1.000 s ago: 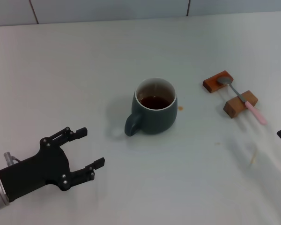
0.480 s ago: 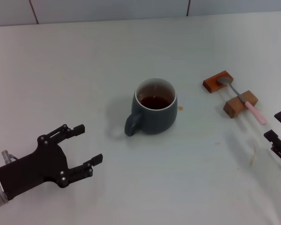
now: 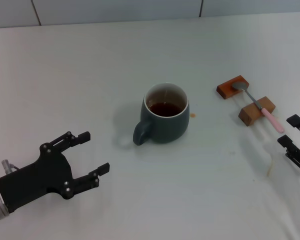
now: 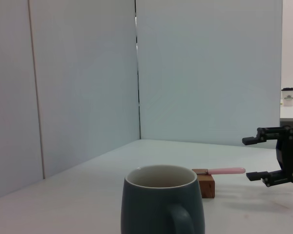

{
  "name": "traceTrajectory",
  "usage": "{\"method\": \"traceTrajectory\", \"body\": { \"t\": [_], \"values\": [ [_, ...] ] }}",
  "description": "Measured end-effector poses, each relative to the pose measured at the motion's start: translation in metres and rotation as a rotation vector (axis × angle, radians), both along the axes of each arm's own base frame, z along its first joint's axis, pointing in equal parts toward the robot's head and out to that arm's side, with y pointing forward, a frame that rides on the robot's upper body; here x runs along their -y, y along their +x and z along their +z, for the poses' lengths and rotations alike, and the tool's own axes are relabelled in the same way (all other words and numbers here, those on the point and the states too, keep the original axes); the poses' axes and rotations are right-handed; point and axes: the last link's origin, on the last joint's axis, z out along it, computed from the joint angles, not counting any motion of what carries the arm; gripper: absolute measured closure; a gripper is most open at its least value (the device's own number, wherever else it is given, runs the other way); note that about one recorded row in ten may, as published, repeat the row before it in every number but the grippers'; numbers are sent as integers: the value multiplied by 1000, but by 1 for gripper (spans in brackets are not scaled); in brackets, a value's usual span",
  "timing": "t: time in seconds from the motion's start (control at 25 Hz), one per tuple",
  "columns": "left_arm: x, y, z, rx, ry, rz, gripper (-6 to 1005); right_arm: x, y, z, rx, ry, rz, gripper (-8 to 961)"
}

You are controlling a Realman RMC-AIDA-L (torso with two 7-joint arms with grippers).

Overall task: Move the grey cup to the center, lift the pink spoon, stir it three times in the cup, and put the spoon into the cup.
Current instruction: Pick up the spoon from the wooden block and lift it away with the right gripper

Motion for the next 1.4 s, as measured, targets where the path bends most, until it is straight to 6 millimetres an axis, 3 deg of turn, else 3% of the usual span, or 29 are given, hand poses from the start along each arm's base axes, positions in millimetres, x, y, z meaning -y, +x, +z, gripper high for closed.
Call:
{"method": "traceTrajectory", "body": {
  "t": [1.4],
  "values": [
    [-2, 0, 4, 22, 32, 16, 186, -33, -6, -5, 28, -26, -2, 229]
  ]
}}
